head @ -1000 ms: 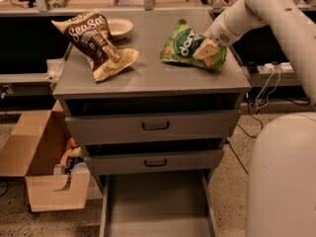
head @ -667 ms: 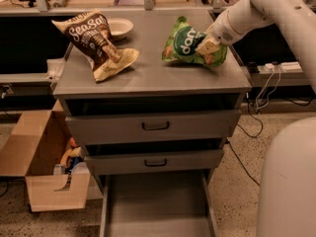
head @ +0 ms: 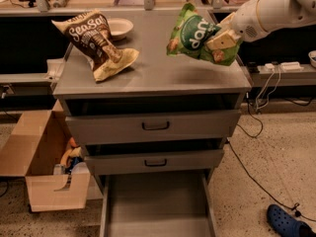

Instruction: Place green rice chip bag into bottom drawer

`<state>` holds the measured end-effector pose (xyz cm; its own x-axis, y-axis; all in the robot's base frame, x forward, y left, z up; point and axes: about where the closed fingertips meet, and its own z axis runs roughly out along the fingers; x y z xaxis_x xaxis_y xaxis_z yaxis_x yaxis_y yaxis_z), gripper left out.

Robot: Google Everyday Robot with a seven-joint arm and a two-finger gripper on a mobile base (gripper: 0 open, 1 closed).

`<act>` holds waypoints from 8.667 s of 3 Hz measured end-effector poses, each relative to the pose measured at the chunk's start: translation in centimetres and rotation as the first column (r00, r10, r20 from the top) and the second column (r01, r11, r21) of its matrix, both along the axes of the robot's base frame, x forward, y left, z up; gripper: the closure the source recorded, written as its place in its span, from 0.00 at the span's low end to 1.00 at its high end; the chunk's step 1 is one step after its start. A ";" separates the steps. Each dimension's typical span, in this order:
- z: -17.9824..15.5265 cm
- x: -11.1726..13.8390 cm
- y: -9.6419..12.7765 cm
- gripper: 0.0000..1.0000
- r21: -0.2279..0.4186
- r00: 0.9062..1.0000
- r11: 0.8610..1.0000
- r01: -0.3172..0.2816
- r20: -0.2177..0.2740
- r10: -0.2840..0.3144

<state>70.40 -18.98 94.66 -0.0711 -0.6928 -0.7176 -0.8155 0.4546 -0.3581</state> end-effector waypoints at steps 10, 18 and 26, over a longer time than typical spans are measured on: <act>-31.6 -26.6 -10.2 1.00 -0.050 0.911 0.998 -0.034 -0.412 0.010; -54.3 -30.4 5.8 1.00 0.301 0.765 0.927 -0.224 -0.535 0.358; -71.7 -20.4 12.1 0.00 0.577 0.807 0.813 -0.080 -0.442 0.393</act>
Offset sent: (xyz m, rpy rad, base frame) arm -0.0540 -0.0148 -0.0350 0.0230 0.2225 0.2604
